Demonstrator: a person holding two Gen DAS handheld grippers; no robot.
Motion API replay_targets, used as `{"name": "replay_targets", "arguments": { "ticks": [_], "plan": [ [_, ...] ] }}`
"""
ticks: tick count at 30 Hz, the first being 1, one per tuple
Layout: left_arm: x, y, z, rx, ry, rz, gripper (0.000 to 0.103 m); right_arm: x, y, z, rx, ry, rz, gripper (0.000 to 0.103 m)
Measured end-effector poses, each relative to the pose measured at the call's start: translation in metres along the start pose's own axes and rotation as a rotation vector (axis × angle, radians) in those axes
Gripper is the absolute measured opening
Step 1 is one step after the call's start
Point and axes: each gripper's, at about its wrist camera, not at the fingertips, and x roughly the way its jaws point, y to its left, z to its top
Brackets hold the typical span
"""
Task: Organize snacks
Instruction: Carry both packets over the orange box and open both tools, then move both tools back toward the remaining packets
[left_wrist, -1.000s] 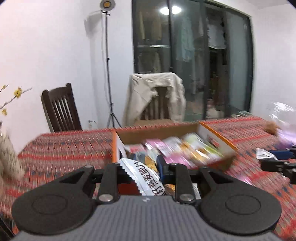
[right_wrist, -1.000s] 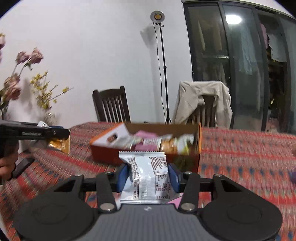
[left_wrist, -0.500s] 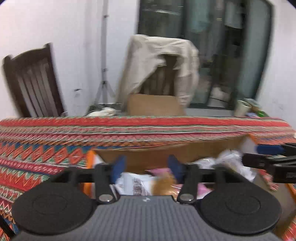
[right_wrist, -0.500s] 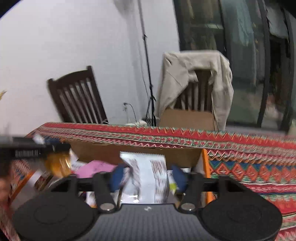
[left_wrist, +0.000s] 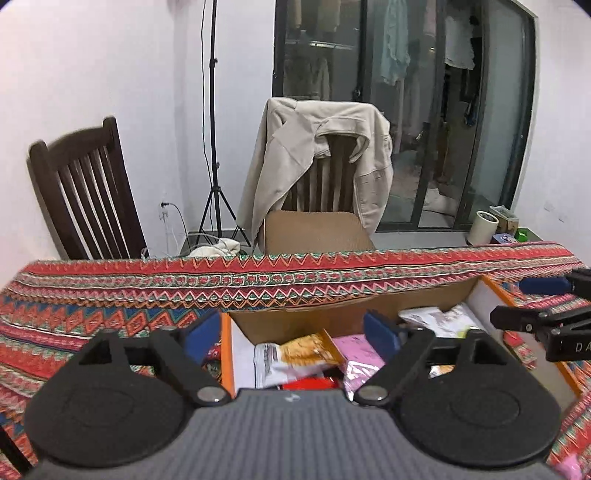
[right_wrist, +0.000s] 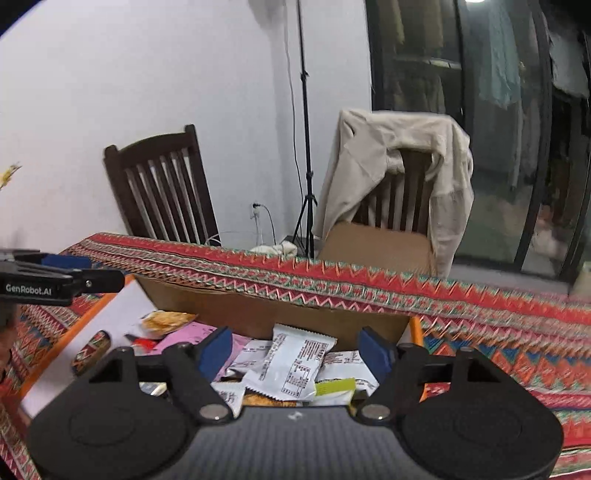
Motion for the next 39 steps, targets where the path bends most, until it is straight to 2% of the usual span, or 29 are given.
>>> {"name": "replay_targets", "arguments": {
  "ticks": [4,9,14,16,17,22,24,27,30,32,34,36,39],
  "plan": [
    [-0.069,-0.010,-0.012,0.026,-0.054,-0.025,0.097,-0.053,0.008,-0.001,-0.082,-0.031,-0.031,0.082],
    [-0.172,-0.027,-0.049,0.052,-0.124,-0.021,0.103,-0.143,0.005,-0.023,-0.141,-0.085,-0.076,0.090],
    [-0.253,-0.052,-0.104,0.063,-0.170,0.021,0.103,-0.241,-0.001,-0.069,-0.131,-0.151,-0.089,0.092],
    [-0.278,-0.061,-0.129,0.047,-0.192,0.030,0.103,-0.274,0.000,-0.092,-0.117,-0.166,-0.090,0.102],
    [-0.287,-0.066,-0.144,0.029,-0.201,0.039,0.103,-0.289,0.000,-0.103,-0.113,-0.179,-0.093,0.103],
    [-0.322,-0.081,-0.210,-0.043,-0.209,0.077,0.103,-0.350,0.010,-0.179,-0.112,-0.197,-0.113,0.103],
    [-0.333,-0.084,-0.234,-0.088,-0.180,0.075,0.103,-0.364,0.016,-0.210,-0.084,-0.181,-0.151,0.103],
    [-0.340,-0.088,-0.264,-0.117,-0.120,0.055,0.103,-0.378,0.025,-0.260,-0.016,-0.128,-0.198,0.103],
    [-0.340,-0.089,-0.284,-0.089,-0.069,0.076,0.103,-0.379,0.031,-0.299,0.031,-0.042,-0.180,0.103],
    [-0.338,-0.087,-0.288,-0.097,-0.038,0.080,0.103,-0.372,0.032,-0.316,0.023,0.016,-0.194,0.103],
    [-0.338,-0.086,-0.291,-0.112,-0.037,0.070,0.103,-0.367,0.033,-0.323,0.009,0.045,-0.249,0.103],
    [-0.338,-0.088,-0.291,-0.112,-0.045,0.064,0.103,-0.368,0.036,-0.327,0.009,0.038,-0.272,0.103],
    [-0.332,-0.095,-0.288,-0.087,-0.047,0.069,0.103,-0.369,0.036,-0.324,0.029,0.012,-0.244,0.103]
  ]
}}
